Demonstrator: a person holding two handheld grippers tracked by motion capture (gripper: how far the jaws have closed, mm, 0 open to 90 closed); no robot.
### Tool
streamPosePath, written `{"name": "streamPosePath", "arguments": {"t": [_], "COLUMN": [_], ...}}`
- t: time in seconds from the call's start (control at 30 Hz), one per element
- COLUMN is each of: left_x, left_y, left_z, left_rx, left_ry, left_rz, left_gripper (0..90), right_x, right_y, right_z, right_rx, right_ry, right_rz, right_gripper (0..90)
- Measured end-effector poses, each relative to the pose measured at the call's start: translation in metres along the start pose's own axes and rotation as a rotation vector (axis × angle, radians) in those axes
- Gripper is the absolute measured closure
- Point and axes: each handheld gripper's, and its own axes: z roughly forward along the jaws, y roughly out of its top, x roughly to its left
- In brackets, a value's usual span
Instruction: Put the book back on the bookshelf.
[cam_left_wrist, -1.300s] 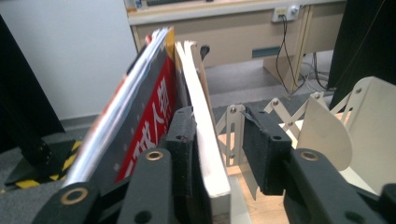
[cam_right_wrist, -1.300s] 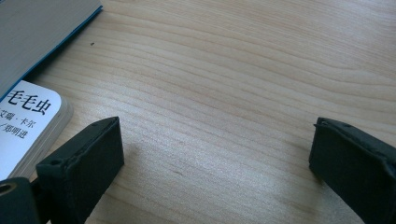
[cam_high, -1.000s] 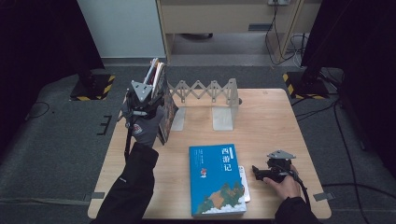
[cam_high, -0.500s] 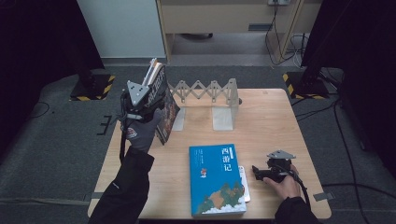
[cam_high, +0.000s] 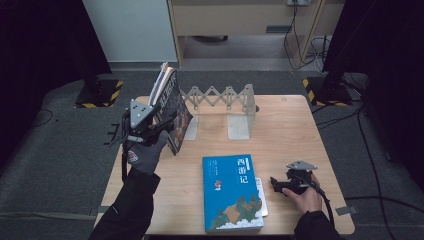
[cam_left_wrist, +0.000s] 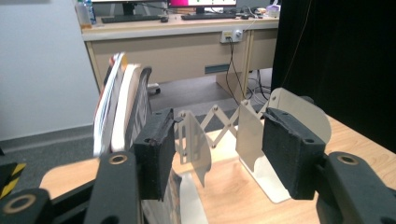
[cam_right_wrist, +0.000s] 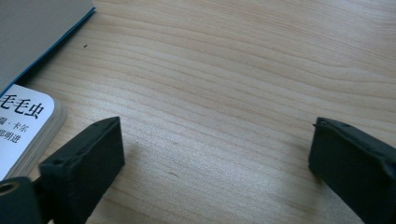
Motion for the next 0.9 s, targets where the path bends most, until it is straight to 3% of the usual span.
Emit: {"name": "streamPosePath", "arguments": {"t": [0.27,0.5,0.73,0.9], "left_x": [0.005,0.007,0.001,-0.006], "left_y": [-0.031,-0.058,-0.085,-0.107], "left_z": [-0.003,-0.002,0.003,0.008], "left_rx": [0.056,0.123,0.211,0.276], "left_ry": [-0.036,-0.080,-0.115,-0.160], "left_rz": [-0.035,-0.052,-0.013,-0.014], "left_gripper": [40.6,37.7,35.7,34.5], "right_x": [-0.001,0.000,0.004,0.011], "right_y": [0.004,0.011,0.018,0.025], "right_z": [-0.004,-0.012,-0.020,-0.027], "right_rx": [0.009,-0.053,-0.101,-0.143], "right_ry": [0.008,0.014,0.037,0.069], "right_rz": [0.003,0.003,-0.006,-0.018], "right_gripper": [14.5,17.7,20.5,22.2]}}
